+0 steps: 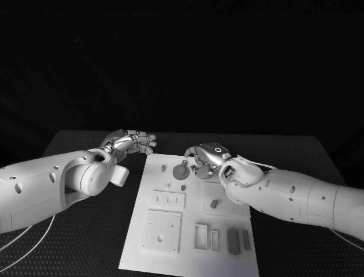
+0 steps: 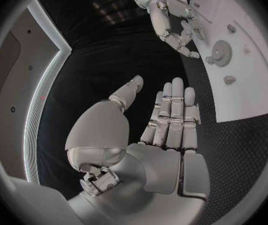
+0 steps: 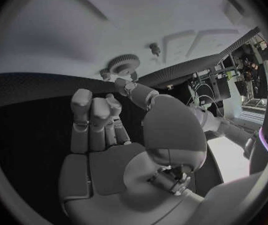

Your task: Assemble the parts on the task board

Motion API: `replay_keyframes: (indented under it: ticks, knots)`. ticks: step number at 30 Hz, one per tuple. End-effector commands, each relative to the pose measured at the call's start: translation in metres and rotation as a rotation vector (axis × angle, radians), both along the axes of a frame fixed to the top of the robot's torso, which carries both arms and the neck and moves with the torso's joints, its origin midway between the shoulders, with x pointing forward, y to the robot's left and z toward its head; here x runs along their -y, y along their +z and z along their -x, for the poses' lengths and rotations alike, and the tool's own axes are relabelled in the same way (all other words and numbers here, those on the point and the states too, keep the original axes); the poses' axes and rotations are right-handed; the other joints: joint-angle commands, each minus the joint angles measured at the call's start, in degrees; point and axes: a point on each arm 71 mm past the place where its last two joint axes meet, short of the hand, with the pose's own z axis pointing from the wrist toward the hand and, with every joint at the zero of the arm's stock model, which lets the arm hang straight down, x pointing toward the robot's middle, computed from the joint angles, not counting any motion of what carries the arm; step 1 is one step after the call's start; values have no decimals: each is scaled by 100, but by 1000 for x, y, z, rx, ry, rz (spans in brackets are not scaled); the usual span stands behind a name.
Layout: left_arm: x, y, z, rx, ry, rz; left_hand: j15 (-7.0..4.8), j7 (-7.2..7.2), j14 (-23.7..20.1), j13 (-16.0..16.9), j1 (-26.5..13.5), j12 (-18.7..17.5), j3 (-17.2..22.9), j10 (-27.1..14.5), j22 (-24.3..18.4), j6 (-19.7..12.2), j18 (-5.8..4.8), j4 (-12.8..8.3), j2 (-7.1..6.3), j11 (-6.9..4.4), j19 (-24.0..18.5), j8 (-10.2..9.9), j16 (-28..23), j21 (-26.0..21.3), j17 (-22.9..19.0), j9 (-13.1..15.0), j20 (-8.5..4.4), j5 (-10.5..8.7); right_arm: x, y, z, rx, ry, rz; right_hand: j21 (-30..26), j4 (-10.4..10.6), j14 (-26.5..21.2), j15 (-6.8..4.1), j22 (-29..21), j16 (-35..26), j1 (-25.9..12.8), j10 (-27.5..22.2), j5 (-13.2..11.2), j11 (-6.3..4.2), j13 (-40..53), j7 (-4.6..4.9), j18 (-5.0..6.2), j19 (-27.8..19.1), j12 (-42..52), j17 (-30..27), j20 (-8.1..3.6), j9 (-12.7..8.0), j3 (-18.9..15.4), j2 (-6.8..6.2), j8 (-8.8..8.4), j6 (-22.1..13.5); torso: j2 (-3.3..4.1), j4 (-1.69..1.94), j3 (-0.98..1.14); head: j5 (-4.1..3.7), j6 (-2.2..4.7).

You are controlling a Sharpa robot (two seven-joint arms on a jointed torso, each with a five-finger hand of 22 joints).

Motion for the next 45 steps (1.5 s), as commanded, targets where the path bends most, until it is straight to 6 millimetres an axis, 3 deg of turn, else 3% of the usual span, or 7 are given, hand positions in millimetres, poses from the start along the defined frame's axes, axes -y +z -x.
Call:
replay_keyframes:
  ticks: [1,10,18,29,39,41,45]
  knots:
    - [-1,2,-1,11,1,1,23,0,-25,-2,-44,-31,20,-50,-7,-48,56,11,-9,-7,18,-35,-38,23,10,8,-36,-25,4,9,2,43,9,-115,-4,-29,45,1,50,-40,-15,8,72,27,-11,87,215,50,28,8,-5,-12,18,-37,4,99,-2,1,12,-11,17]
    - [-5,2,-1,12,3,1,22,0,-23,-1,-38,-31,24,-48,-7,-46,57,8,-8,-8,18,-33,-39,24,12,10,-38,-25,49,26,0,-51,-34,-171,-15,17,54,48,38,-61,-108,8,-118,81,-29,147,215,73,37,26,-19,-12,-87,-179,58,203,-6,-12,11,-64,65]
    - [-6,1,-2,15,-3,1,17,-24,-8,52,-32,68,31,143,-15,9,50,-1,11,-92,12,2,-46,37,38,39,-41,-30,110,29,0,-236,-51,-252,-54,6,-45,51,62,-106,-306,-125,-357,86,-28,147,215,-52,50,82,-53,-23,-683,-240,107,297,-32,-124,32,-111,92]
    - [-7,-2,-3,9,-6,-2,16,-51,-4,79,-40,113,28,226,-21,76,46,-6,33,-133,8,37,-55,46,54,62,-44,-31,159,11,-1,-316,-122,-248,-97,-257,-205,56,92,-150,-366,-293,-168,90,-40,152,215,-257,66,164,-36,-58,-1530,-132,79,227,-54,-247,123,-54,92]
    - [-9,-6,-2,2,-3,-3,16,-47,-6,76,-44,101,23,204,-23,57,46,-14,26,-126,7,25,-61,49,58,60,-45,-33,178,-16,3,-361,-169,-225,-105,-298,-231,49,93,-155,-311,-322,-153,82,-46,143,215,-288,73,183,-32,-65,-1633,-124,79,222,-45,-281,196,-32,51]
    - [-9,-6,-2,2,-2,-4,16,-46,-7,75,-44,99,23,202,-24,55,46,-14,26,-125,7,23,-62,49,58,60,-45,-33,179,-22,5,-370,-172,-221,-107,-304,-236,47,93,-156,-298,-326,-149,80,-47,141,215,-292,73,186,-31,-67,-1644,-124,77,218,-50,-273,183,-31,37]
    - [-9,-7,-2,0,-3,-3,16,-45,-7,74,-44,97,22,197,-24,52,46,-16,26,-123,6,21,-64,50,59,60,-45,-33,178,-30,7,-383,-173,-219,-109,-310,-240,45,93,-158,-284,-331,-145,78,-49,138,215,-297,74,189,-30,-70,-1657,-122,75,212,-47,-280,202,-10,20]
